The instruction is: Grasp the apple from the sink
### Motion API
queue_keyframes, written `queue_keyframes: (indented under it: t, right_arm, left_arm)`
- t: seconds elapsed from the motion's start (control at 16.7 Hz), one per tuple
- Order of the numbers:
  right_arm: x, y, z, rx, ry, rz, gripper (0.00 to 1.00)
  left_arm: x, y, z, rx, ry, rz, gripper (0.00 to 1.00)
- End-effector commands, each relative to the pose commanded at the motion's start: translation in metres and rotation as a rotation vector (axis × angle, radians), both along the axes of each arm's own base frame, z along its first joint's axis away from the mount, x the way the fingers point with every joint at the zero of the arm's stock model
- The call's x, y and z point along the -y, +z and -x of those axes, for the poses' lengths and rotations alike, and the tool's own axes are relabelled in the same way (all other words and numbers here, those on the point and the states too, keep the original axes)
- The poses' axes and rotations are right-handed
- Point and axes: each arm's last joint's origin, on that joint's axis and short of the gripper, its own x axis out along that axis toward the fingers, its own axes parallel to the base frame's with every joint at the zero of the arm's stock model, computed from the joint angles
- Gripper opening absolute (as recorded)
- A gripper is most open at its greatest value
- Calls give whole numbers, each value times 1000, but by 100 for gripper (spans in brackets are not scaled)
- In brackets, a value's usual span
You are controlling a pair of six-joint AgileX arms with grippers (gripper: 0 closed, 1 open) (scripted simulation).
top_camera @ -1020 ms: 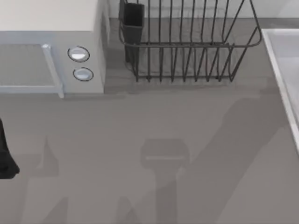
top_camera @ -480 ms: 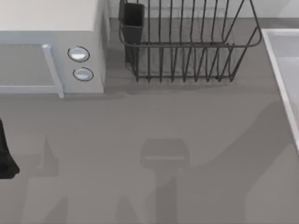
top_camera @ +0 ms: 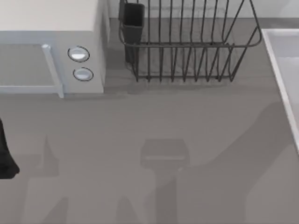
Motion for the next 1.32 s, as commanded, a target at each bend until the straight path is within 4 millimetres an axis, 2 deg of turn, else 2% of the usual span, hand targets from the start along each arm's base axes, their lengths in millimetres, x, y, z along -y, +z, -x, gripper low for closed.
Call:
queue_keyframes:
  t: [0.48, 0.96, 1.02, 1.14, 1.32]
  right_arm:
    - [0, 0, 0, 0, 0, 0, 2]
    - [0, 0, 0, 0, 0, 0, 0]
    - [0, 29, -6, 51, -4, 1, 0]
    - [1, 32, -8, 52, -4, 1, 0]
    - [4, 57, -20, 57, -4, 2, 0]
  left_arm:
    - [0, 0, 0, 0, 0, 0, 100]
    - [0, 0, 0, 0, 0, 0, 100]
    - [0, 0, 0, 0, 0, 0, 100]
    - [0, 0, 0, 0, 0, 0, 100]
    - [0, 0, 0, 0, 0, 0, 100]
